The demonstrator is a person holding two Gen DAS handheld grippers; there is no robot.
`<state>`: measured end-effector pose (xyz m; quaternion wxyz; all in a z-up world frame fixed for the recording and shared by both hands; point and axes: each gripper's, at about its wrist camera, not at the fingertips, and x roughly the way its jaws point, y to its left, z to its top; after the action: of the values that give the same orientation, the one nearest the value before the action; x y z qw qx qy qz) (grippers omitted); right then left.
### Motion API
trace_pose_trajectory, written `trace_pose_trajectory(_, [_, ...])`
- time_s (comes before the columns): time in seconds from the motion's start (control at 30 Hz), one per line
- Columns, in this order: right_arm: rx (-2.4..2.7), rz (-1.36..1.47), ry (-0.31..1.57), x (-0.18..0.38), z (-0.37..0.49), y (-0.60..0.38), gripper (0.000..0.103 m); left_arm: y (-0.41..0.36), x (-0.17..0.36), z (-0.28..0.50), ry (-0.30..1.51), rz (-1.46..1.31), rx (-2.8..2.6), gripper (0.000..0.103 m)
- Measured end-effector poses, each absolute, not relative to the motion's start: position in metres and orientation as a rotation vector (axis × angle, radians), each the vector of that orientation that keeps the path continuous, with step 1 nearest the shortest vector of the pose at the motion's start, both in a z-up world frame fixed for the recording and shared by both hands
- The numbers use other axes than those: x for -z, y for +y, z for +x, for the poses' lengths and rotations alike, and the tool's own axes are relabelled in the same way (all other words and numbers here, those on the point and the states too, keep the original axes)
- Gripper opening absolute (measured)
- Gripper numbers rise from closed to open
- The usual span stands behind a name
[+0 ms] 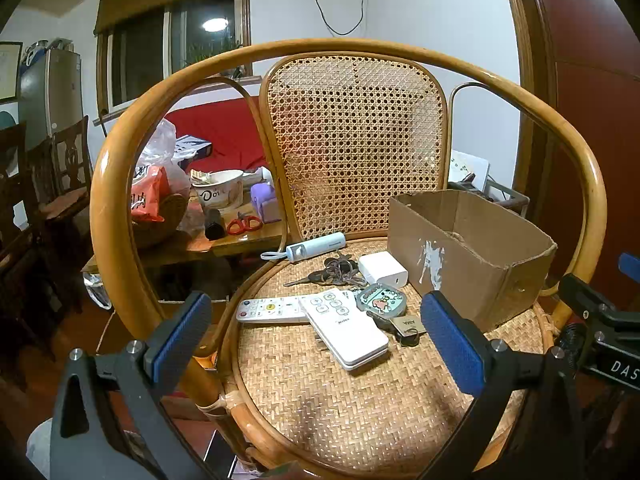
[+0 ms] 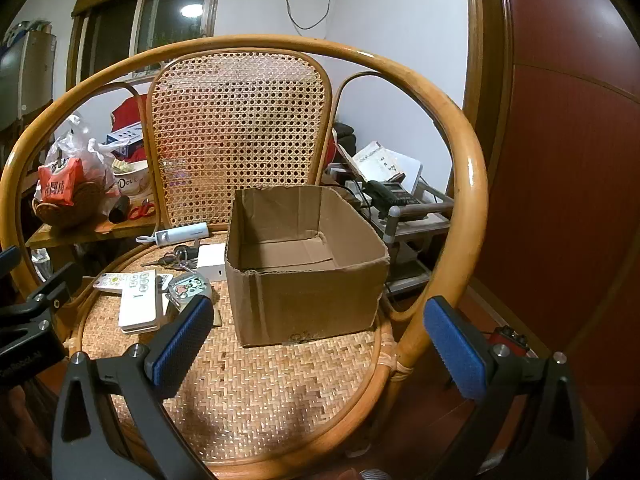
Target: Organize rigid objects
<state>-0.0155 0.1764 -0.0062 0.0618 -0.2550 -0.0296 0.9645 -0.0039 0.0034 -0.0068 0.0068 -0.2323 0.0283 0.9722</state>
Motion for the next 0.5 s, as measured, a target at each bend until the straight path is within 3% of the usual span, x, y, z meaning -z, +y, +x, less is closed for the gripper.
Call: trace_pose_trajectory(0.5, [-2.917, -0.775, -0.097, 0.0073, -0.0162, 0.1765, 0.103, 0.0054, 0.0072, -0.0036, 0.095, -0.726, -3.038, 0.103])
